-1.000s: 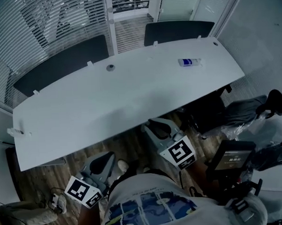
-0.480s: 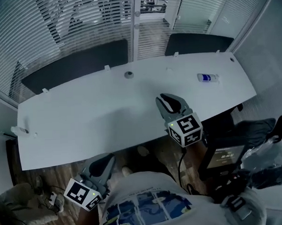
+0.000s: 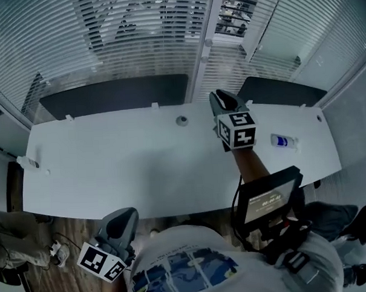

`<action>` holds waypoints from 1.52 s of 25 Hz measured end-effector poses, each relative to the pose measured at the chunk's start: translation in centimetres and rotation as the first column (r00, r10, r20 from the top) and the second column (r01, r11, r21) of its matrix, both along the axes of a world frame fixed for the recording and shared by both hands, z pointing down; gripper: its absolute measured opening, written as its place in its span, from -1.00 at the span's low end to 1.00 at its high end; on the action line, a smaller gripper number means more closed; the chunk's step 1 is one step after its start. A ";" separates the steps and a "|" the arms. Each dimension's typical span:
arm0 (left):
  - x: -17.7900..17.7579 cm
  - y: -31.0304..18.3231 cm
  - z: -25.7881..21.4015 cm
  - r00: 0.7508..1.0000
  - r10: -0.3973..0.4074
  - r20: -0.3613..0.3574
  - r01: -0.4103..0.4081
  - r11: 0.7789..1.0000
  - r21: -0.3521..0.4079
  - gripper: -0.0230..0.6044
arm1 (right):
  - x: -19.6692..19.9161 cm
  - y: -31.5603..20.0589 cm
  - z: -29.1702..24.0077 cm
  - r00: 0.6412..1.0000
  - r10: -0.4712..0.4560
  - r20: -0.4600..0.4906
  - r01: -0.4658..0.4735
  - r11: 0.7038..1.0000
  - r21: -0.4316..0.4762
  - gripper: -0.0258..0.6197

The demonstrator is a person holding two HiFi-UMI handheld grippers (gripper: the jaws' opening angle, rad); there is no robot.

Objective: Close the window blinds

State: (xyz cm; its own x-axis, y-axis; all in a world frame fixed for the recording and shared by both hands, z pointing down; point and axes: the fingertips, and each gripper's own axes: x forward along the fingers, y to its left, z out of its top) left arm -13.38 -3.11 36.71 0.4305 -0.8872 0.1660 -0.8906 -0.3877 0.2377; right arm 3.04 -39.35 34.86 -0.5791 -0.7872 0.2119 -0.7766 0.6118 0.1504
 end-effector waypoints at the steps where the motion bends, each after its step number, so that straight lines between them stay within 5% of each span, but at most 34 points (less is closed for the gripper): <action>1: -0.2 -0.3 0.1 1.000 -0.023 0.000 0.023 1.000 -0.007 -0.90 | -0.3 -1.6 -0.3 1.000 0.005 0.006 -0.005 1.000 0.001 -0.74; 9: -2.0 -1.7 0.5 0.982 -0.188 0.000 0.188 0.981 -0.055 -0.90 | -2.4 -12.6 -2.0 0.994 0.060 0.093 -0.060 0.998 -0.004 -0.64; 18: -2.2 -3.2 1.2 0.965 -0.261 0.005 0.260 0.960 -0.099 -0.90 | -1.1 -21.1 -2.6 0.951 0.192 0.242 -0.175 0.980 -0.092 -0.55; 30: -2.5 -4.3 2.1 0.966 -0.257 0.003 0.255 0.957 -0.140 -0.90 | -2.2 -22.8 -3.7 0.881 0.216 0.420 -0.154 0.972 -0.178 -0.54; 38: -2.4 -3.6 2.0 0.961 -0.278 -0.005 0.274 0.951 -0.141 -0.90 | -2.3 -23.4 -3.7 0.862 0.271 0.429 -0.185 0.955 -0.232 -0.54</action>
